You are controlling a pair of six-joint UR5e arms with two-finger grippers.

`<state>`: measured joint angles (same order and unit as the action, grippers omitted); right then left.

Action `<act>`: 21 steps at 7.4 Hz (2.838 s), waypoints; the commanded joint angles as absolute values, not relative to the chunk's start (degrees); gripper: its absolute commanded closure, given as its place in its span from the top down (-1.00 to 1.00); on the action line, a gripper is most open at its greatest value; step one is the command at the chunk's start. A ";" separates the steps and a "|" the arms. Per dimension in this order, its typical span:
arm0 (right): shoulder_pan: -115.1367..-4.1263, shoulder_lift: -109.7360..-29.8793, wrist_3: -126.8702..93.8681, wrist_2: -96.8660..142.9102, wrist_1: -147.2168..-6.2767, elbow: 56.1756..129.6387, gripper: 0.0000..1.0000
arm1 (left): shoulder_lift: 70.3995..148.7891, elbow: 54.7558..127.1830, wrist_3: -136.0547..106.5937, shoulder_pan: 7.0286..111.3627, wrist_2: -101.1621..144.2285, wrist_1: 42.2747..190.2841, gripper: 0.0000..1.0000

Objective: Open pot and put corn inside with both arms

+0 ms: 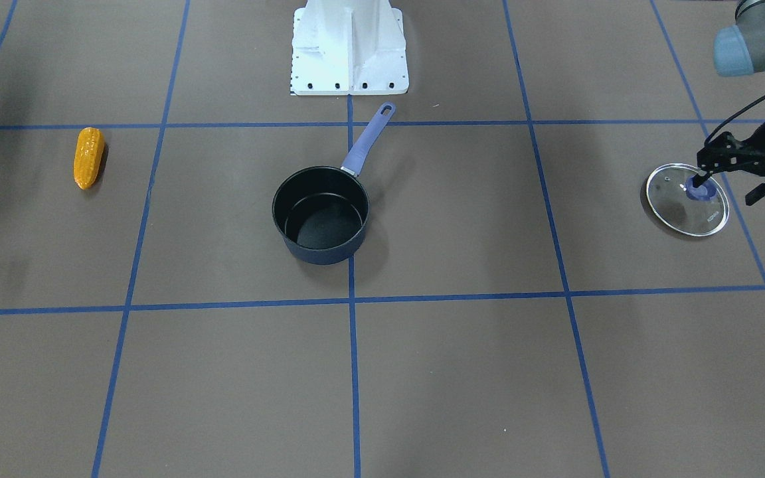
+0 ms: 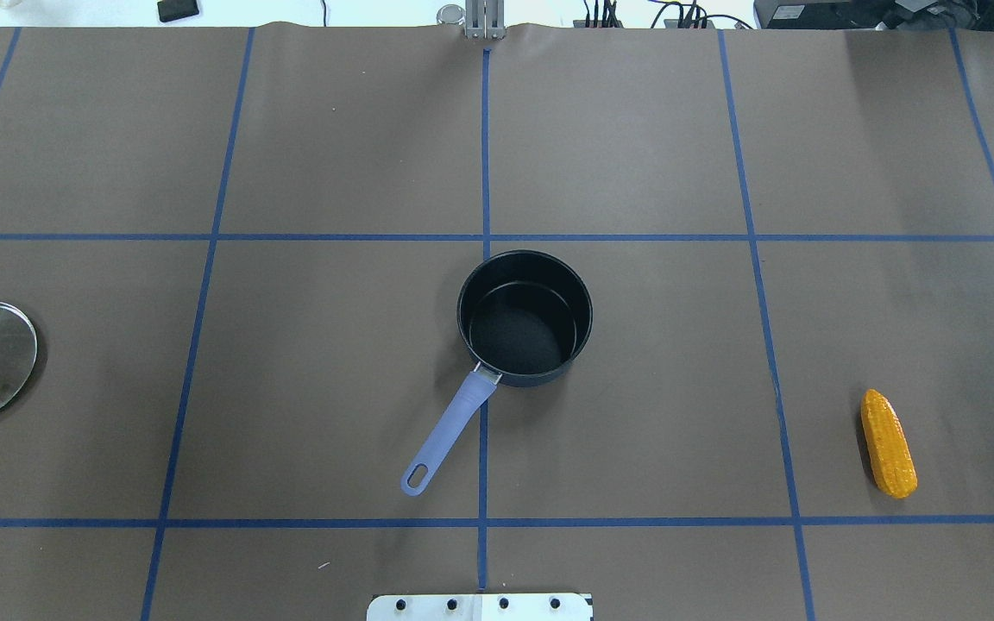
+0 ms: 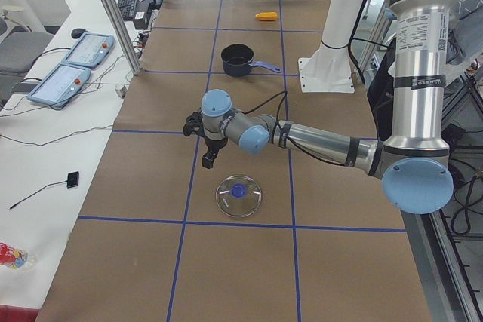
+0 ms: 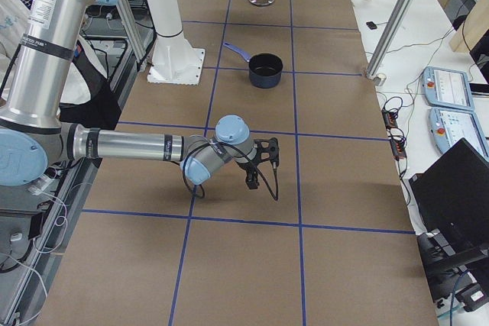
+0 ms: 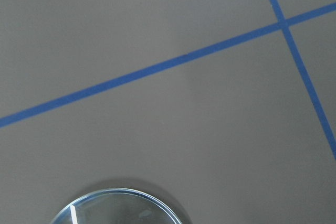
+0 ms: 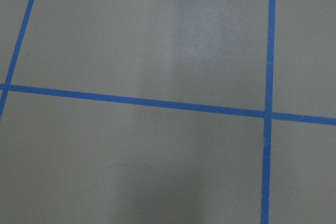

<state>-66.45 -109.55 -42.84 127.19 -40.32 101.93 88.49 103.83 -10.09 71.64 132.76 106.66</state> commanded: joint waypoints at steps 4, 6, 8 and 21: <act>-36.49 -117.24 -65.48 103.19 -29.88 108.08 1.00 | 88.86 105.56 -3.78 75.67 132.71 101.95 0.97; -33.76 -116.99 -65.48 100.39 -32.58 109.67 1.00 | 88.68 105.56 -3.78 75.76 132.71 102.22 0.97; -30.87 -116.11 -65.48 97.32 -45.74 116.88 1.00 | 88.68 105.56 -3.78 76.02 132.63 102.22 0.97; -38.39 -89.24 -67.24 105.55 -67.63 117.07 -1.00 | 88.59 105.65 -3.87 75.94 132.63 101.95 0.97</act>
